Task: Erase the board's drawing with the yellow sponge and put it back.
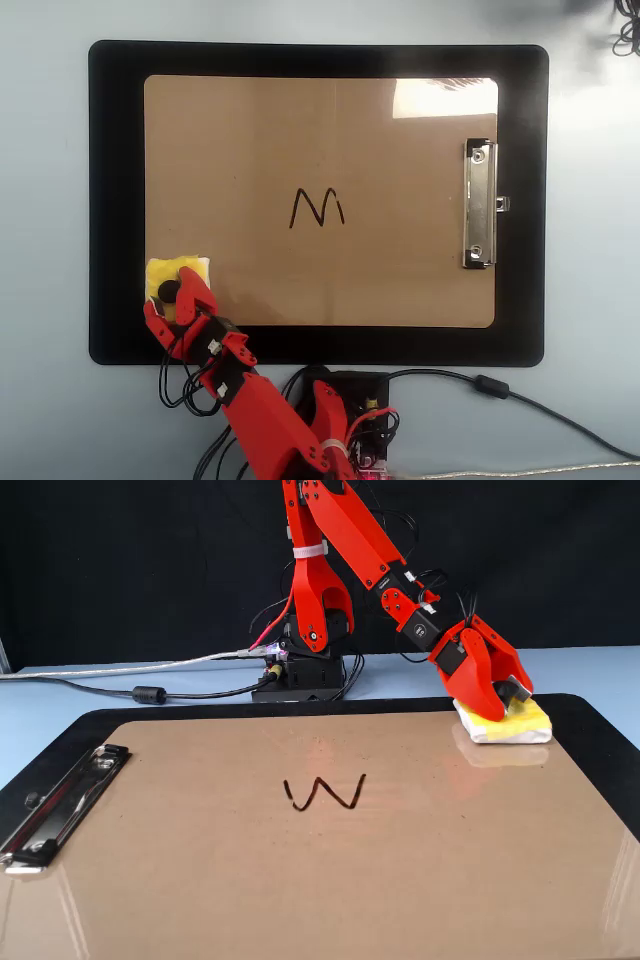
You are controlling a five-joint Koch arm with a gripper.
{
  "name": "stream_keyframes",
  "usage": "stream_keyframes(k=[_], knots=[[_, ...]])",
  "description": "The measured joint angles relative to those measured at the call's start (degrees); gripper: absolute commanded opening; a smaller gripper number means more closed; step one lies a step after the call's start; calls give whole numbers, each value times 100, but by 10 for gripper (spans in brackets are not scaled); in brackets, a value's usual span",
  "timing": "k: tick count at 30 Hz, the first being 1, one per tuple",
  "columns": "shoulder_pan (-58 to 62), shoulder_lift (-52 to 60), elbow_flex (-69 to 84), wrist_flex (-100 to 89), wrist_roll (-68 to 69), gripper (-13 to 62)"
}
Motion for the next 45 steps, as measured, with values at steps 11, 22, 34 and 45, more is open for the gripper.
stream_keyframes(k=[11,22,34,45], knots=[[299,-642,70,-1063,413,-83],[800,492,378,-369,562,-81],[4430,2707,-2417,6161,378,-81],[6504,633,-879,2013,1354,-81]])
